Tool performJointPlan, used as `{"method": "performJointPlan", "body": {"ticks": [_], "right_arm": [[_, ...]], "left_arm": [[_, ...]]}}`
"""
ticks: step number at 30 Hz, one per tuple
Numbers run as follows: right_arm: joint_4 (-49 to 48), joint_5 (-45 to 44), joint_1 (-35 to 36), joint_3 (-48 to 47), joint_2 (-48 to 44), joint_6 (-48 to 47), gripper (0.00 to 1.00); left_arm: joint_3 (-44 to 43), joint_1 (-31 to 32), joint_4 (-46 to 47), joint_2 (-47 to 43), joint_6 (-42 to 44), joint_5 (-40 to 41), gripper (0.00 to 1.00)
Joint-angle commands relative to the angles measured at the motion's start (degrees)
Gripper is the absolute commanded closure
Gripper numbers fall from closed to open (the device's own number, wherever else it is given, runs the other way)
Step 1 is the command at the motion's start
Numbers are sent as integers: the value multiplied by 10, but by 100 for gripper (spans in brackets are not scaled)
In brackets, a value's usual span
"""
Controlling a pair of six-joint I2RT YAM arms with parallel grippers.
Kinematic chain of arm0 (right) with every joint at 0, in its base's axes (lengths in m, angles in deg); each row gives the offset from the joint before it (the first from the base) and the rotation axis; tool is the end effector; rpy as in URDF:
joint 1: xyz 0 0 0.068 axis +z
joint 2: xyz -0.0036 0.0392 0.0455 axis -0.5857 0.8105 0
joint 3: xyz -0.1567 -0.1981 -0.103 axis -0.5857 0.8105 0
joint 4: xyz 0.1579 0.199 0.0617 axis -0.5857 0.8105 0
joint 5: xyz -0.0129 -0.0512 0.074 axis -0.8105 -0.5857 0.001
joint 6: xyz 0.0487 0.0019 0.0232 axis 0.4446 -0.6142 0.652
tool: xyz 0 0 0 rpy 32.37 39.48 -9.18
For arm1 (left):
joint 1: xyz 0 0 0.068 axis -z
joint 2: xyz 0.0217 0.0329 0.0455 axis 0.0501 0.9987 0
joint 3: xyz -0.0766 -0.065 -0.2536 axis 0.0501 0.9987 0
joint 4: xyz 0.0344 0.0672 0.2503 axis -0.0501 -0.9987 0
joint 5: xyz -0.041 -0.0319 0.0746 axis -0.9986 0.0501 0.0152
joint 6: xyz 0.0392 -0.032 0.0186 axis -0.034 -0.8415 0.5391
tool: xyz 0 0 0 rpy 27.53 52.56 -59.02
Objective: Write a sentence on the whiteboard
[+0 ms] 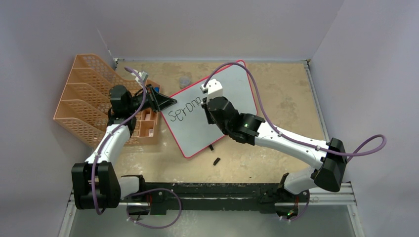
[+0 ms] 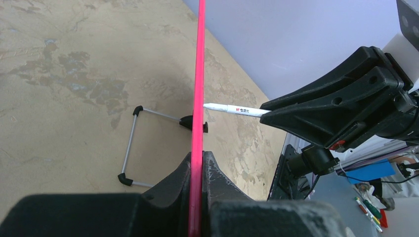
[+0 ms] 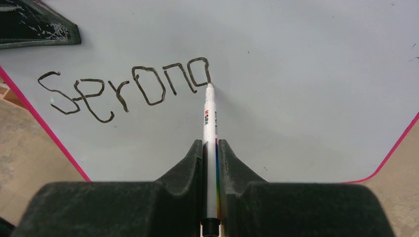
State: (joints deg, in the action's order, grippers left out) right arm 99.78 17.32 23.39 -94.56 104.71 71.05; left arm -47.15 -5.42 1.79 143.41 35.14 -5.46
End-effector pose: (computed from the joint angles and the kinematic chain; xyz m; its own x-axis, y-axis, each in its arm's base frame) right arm 0.1858 0.2753 0.3567 -0.2855 -0.0743 -0.9555 -0.4172 0.9072 0.0542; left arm 0.2641 -0.0199 0.2943 -0.5645 -0.2828 -0.7755 0.6615 0.4070 -0.6299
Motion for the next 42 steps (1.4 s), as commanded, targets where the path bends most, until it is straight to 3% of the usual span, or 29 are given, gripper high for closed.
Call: {"method": "performJointPlan", "body": {"ticks": [1,28,42], "right_arm": [[7,0,-2,-3,-5,14,100],[54,30,14,-15,-1,27,100],[20,27,19,-25,-3,27,100]], "left_arm": [[-8,13,-4,1,23,-32,100],[-8,14,-2,3,21,-33,100],[-8,14,-3,0,22,-32,100]]}}
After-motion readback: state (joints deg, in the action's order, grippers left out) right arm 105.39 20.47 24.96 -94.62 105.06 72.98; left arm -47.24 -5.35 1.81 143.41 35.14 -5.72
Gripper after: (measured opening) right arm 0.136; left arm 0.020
